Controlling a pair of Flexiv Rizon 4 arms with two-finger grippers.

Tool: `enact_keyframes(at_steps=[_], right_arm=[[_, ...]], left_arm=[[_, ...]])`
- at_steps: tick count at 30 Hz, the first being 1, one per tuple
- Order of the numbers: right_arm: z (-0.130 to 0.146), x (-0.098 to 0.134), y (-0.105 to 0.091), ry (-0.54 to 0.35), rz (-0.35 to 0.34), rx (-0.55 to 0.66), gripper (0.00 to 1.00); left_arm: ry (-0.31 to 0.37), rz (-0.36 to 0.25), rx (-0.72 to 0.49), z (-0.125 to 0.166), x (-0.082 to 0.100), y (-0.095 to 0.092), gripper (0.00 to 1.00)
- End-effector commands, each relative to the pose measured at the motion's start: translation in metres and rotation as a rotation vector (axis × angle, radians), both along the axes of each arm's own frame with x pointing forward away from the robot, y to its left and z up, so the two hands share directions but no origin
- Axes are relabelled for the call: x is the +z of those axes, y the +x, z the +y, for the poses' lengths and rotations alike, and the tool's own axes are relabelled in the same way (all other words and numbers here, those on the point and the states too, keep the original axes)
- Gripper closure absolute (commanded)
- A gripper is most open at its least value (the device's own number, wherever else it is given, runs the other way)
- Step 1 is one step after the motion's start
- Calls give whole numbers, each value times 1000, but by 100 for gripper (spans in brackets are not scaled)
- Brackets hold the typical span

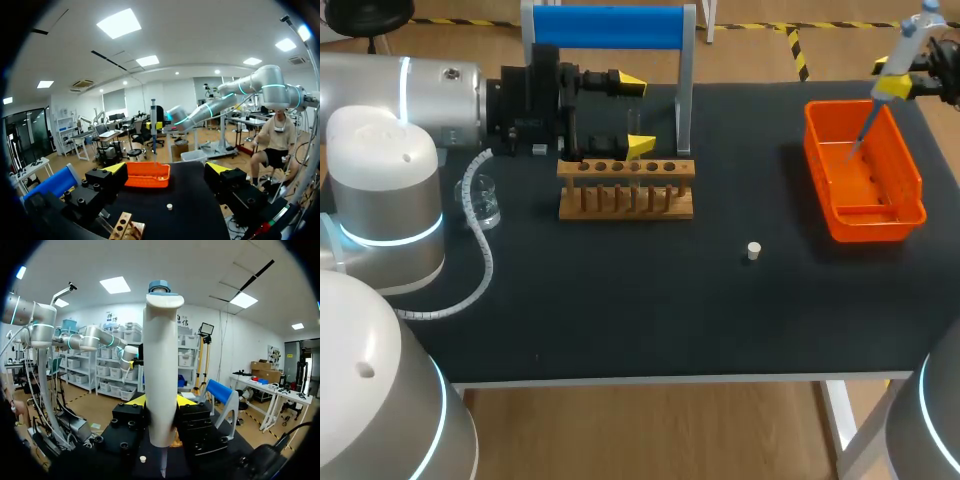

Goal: Invert the test tube, pick up the pipette, mount the tip to pipette, aspirate from beaker and dispense into the tube, eject the tip, return the pipette, and cap with the stopper.

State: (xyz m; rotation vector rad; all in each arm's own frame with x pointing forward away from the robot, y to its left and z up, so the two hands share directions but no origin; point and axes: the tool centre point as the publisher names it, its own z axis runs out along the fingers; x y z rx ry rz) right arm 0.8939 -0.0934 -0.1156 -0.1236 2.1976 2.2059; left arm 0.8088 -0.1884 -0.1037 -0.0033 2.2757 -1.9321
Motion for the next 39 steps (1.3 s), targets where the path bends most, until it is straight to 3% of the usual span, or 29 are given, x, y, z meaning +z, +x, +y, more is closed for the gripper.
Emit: enact_keyframes(at_steps=[1,16,39], right_arm=[[-15,-5,10,-2,-2,77,100],[-52,-21,18,-4,-7,71,100],[-61,-42,19,-29,15,83,100]], left_arm=[[-2,-2,1,-1,-1,0,0],[-2,-2,1,-1,-1,0,0],[-2,-2,1,-1,-1,0,0]])
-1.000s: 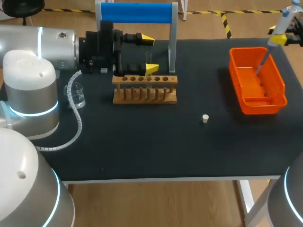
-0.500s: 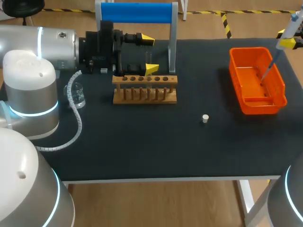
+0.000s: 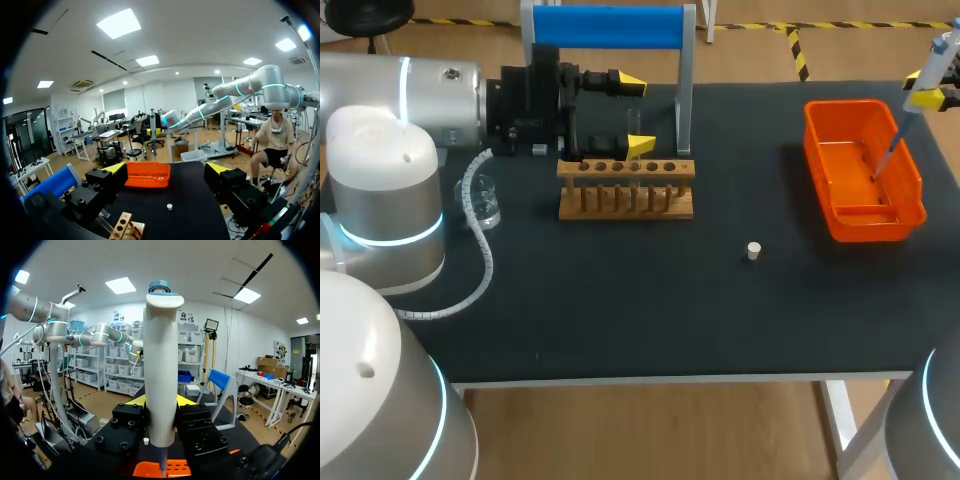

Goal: Invert the test tube, pick up the pipette, mount the tip to pipette, aspirate from beaker and dispense into the tube, eject the tip, return the pipette, and cap with the stopper.

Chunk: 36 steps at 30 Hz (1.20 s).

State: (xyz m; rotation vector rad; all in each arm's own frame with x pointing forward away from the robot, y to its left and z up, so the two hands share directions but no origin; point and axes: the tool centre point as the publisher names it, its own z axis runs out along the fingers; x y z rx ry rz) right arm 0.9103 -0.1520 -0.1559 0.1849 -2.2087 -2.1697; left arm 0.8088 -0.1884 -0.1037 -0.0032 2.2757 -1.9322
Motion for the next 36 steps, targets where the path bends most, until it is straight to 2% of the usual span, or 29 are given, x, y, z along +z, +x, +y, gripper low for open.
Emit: enact_keyframes(at_steps=[1,36], right_arm=[[-2,-2,3,-7,-4,9,100],[-2,-3,2,-17,-13,-4,100]], left_arm=[[-2,-2,1,-1,-1,0,0],[-2,-2,1,-1,-1,0,0]])
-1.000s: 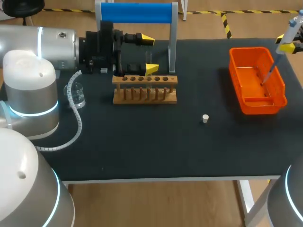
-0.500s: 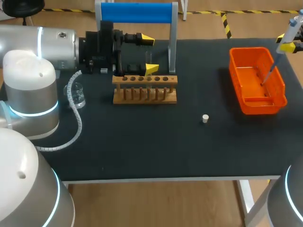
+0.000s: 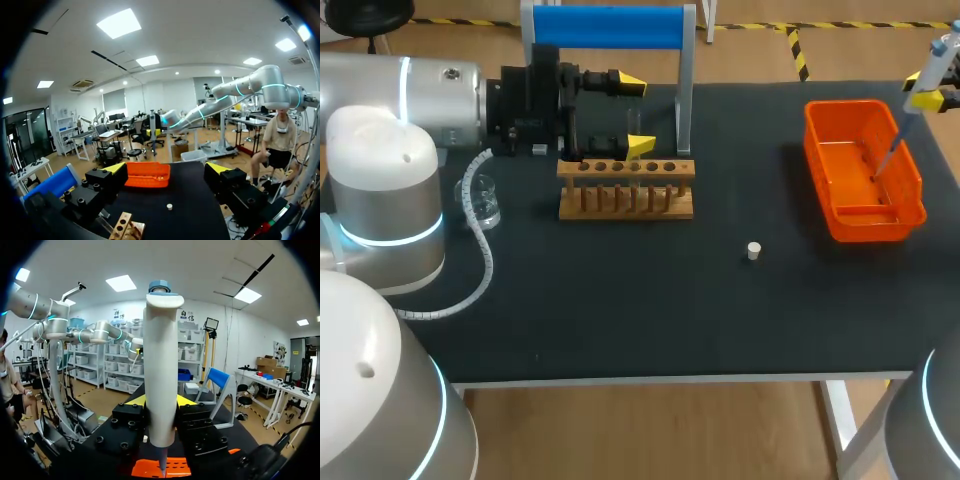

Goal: Invert the test tube, pick up the pipette, mount the tip to pipette, aspirate from beaker and dispense into the tube, eject the tip, return the pipette, and cap with the stopper.

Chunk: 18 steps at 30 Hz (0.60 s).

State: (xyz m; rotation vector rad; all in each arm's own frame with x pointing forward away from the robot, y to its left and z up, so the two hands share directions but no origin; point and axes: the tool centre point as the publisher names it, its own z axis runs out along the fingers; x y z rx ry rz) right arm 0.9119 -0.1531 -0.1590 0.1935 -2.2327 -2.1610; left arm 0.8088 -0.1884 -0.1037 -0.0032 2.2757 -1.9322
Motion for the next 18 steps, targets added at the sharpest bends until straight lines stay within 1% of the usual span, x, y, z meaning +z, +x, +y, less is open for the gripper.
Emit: enact_keyframes(at_steps=[1,2,5,10,11,18], right_arm=[[-1,1,0,-3,0,1,100],[-1,1,0,-3,0,1,100],[-1,1,0,-3,0,1,100],[-1,1,0,-3,0,1,100],[-1,1,0,-3,0,1,100],[-1,1,0,-3,0,1,100]], left_arm=[[-2,-2,1,-1,-1,0,0],[-2,-2,1,-1,-1,0,0],[8,-3,13,-15,1,5,0],[45,27,63,-45,2,14,0],[60,25,62,-56,3,16,0],[84,30,45,-115,11,30,0]])
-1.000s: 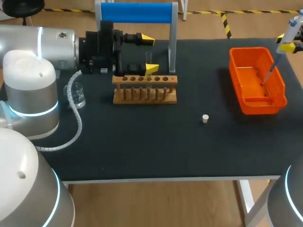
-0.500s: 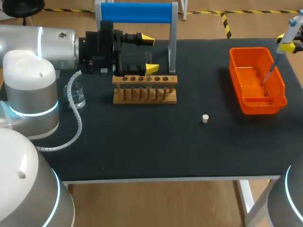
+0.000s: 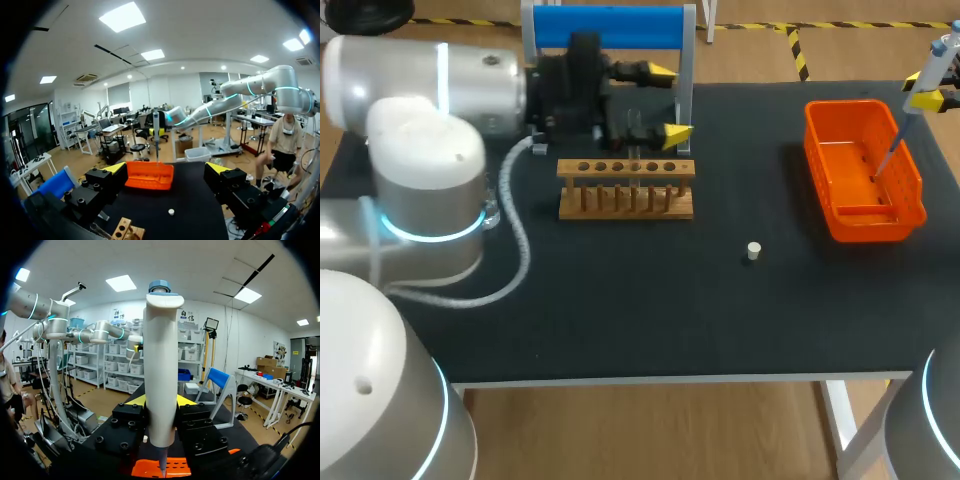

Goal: Invert the test tube, pick up the pipette, mount the tip to pipette, aspirate from beaker and dispense into the tube, eject the tip, return the pipette, and cap with the stopper.

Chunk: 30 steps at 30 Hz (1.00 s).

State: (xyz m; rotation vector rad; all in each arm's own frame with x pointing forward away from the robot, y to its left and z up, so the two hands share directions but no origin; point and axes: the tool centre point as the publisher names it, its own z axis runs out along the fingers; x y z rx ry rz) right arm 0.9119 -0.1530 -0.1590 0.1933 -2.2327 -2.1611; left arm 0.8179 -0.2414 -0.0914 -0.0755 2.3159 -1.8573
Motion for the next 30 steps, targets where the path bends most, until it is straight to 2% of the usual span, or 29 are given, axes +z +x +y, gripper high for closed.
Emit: enact_keyframes(at_steps=[1,7,8,14,25,26,28,30], right_arm=[[-1,1,0,-3,0,1,100],[-1,1,0,-3,0,1,100],[-1,1,0,-3,0,1,100],[-1,1,0,-3,0,1,100],[-1,1,0,-3,0,1,100],[-1,1,0,-3,0,1,100],[-1,1,0,-3,0,1,100],[-1,1,0,-3,0,1,100]], left_arm=[[32,9,-6,-70,0,23,0],[71,31,-2,-122,8,34,0],[83,50,9,-131,8,36,0],[77,92,19,-177,10,45,0],[90,129,-20,-226,15,62,0],[98,127,-23,-229,16,63,13],[100,121,-33,-233,17,64,100],[93,122,-58,-234,17,64,100]])
